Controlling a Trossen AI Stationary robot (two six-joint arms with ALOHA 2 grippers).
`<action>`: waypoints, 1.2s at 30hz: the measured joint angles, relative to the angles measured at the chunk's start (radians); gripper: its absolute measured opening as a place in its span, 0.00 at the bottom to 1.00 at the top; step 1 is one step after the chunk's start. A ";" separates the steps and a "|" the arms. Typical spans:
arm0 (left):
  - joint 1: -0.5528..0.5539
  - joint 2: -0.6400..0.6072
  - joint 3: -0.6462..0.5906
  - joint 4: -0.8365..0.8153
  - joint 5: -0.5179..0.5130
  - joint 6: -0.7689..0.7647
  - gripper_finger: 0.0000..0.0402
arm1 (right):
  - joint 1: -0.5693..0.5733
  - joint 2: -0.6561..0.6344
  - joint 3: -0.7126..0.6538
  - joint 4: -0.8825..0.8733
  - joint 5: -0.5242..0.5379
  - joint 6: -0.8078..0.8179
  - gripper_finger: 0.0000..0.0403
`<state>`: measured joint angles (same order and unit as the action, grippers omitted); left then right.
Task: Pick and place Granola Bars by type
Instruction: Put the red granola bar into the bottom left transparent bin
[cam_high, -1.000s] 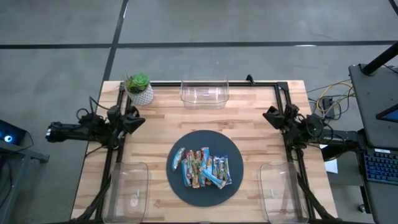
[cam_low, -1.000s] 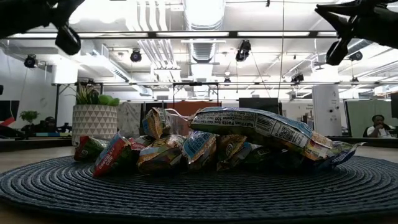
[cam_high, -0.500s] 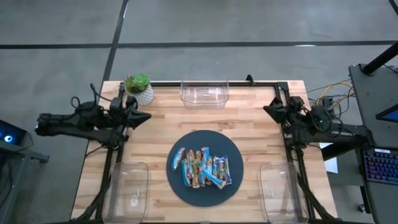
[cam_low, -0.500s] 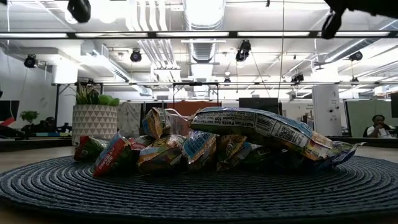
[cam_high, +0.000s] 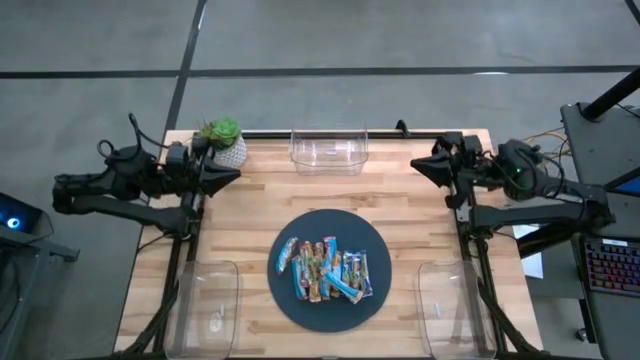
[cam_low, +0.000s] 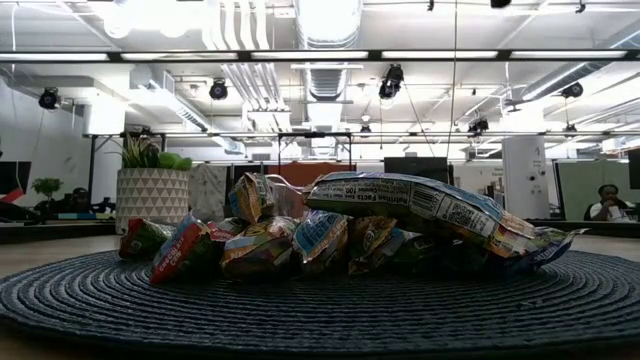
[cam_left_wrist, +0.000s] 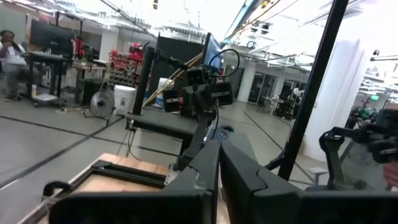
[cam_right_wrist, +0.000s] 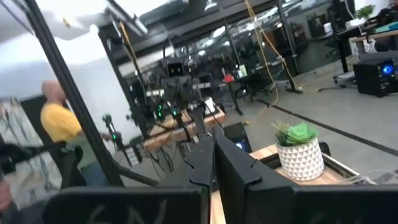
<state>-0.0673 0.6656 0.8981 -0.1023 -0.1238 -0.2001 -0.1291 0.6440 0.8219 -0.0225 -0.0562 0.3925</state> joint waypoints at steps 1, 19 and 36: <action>0.000 0.006 0.014 -0.009 0.000 0.005 0.00 | 0.000 0.018 0.029 -0.025 -0.002 -0.012 0.02; 0.000 0.197 0.233 -0.289 0.000 0.023 0.00 | 0.000 0.254 0.316 -0.424 -0.004 -0.065 0.02; 0.000 0.369 0.351 -0.422 0.000 0.005 0.00 | 0.000 0.324 0.319 -0.423 -0.005 -0.106 0.02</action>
<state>-0.0677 1.0350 1.2488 -0.5243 -0.1242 -0.1954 -0.1287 0.9683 1.1412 -0.4459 -0.0608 0.2867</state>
